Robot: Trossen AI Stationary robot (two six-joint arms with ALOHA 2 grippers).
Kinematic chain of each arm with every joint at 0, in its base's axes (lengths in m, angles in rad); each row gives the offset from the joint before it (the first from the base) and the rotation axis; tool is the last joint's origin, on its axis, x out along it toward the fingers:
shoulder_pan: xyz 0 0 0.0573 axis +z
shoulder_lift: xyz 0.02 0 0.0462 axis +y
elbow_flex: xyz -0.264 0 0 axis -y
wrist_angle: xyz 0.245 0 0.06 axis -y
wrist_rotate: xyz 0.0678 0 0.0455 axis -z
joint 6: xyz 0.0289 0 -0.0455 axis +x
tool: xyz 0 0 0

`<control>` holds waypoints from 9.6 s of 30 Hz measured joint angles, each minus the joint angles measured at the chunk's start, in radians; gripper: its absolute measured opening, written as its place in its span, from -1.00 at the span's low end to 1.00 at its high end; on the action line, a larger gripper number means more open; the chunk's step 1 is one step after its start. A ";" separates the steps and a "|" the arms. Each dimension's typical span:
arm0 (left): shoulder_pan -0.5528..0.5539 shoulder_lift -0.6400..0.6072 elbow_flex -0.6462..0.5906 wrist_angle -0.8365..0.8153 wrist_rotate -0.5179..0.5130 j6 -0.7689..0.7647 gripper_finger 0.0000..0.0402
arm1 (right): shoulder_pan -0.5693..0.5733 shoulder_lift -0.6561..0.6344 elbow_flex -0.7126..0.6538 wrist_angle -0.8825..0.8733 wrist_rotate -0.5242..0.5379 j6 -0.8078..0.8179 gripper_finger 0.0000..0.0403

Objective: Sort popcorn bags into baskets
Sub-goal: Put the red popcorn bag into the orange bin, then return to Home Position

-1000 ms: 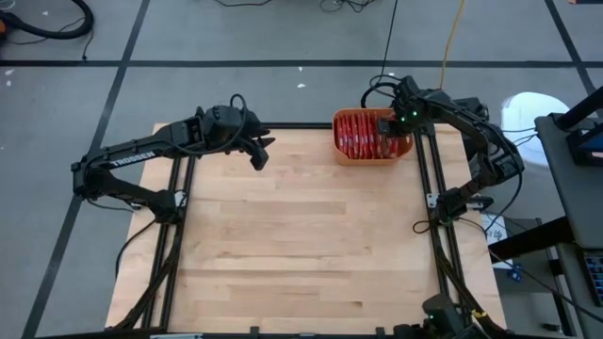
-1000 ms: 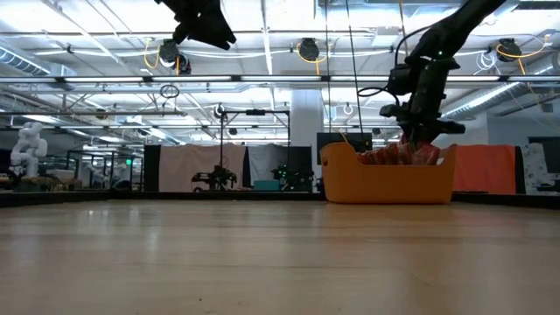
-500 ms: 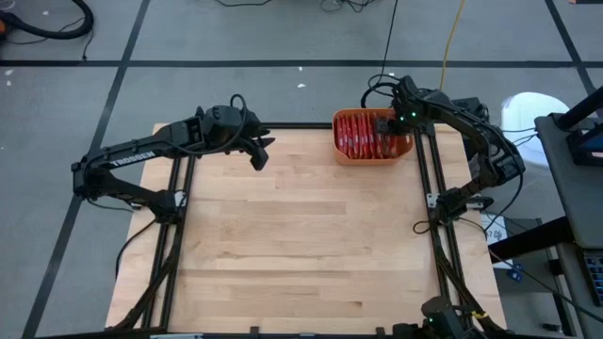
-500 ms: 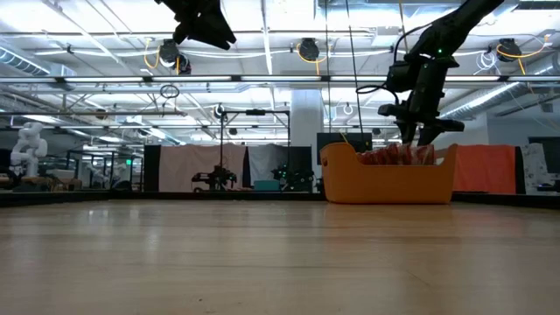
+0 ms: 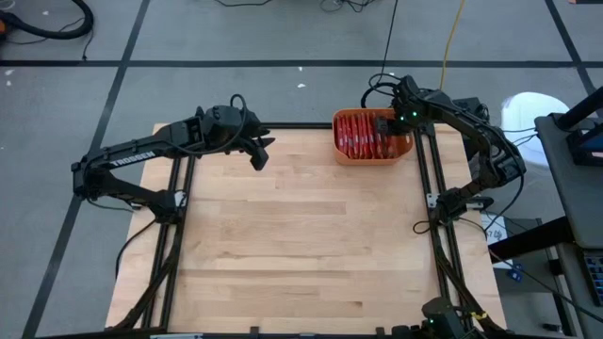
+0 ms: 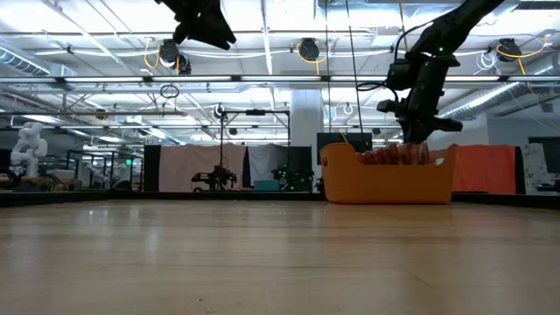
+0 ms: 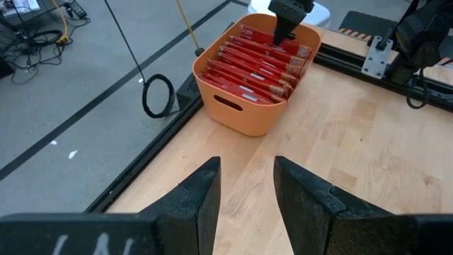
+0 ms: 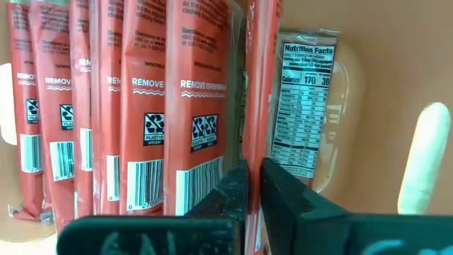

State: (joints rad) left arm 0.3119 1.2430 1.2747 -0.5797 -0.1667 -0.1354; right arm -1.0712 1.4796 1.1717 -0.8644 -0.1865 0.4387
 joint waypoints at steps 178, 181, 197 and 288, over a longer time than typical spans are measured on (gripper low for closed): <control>-0.309 -1.127 -1.264 0.622 -0.008 0.083 -1.00 | 1.060 -1.473 -1.113 0.886 0.136 -0.572 -1.00; -0.309 -1.149 -1.263 0.617 0.007 0.102 -1.00 | 1.060 -1.472 -1.113 0.885 0.141 -0.556 -1.00; -0.311 -1.201 -1.263 0.590 0.141 0.110 -1.00 | 1.060 -1.471 -1.113 0.898 0.134 -0.558 -1.00; -0.315 -1.198 -1.265 0.614 0.138 0.158 -0.81 | 1.060 -1.471 -1.114 0.898 0.133 -0.558 -1.00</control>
State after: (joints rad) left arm -0.0032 0.0452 0.0097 0.0341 -0.0288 0.0223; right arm -0.0114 0.0089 0.0578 0.0334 -0.0532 -0.1195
